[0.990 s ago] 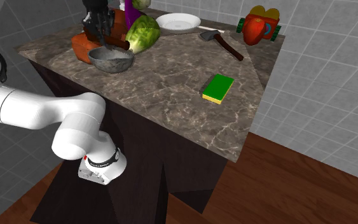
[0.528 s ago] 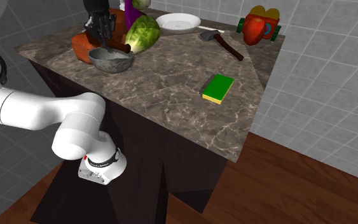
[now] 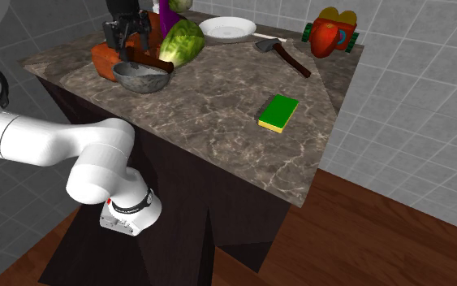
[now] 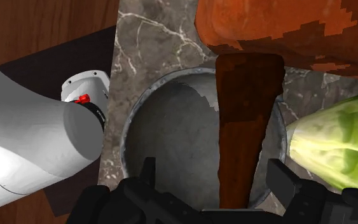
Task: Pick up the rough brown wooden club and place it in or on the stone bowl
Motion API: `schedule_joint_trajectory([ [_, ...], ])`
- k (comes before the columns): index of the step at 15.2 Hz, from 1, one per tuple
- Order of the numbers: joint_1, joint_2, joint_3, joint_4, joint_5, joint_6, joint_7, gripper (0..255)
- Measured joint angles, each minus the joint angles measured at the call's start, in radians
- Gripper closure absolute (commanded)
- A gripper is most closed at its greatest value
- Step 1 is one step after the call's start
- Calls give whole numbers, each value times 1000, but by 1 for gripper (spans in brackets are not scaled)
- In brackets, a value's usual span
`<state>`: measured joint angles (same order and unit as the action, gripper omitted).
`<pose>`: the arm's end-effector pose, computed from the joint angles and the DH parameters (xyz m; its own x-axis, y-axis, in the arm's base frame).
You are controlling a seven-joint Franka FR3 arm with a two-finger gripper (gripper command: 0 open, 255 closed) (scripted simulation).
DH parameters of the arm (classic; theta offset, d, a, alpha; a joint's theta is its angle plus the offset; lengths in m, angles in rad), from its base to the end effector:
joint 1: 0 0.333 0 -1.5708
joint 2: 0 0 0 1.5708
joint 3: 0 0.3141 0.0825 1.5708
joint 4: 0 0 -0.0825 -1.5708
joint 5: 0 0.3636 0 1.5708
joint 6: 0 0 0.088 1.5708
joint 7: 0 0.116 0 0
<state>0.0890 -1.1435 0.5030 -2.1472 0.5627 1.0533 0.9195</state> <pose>0.0348 0.2556 0.6336 0.9405 -0.3321 -0.0720 -0.3316 -0.9432 0.0184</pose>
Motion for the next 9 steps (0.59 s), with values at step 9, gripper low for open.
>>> schedule_joint_trajectory([
  [9, -25, 102, -27, 172, -31, -71, 23, 0],
])
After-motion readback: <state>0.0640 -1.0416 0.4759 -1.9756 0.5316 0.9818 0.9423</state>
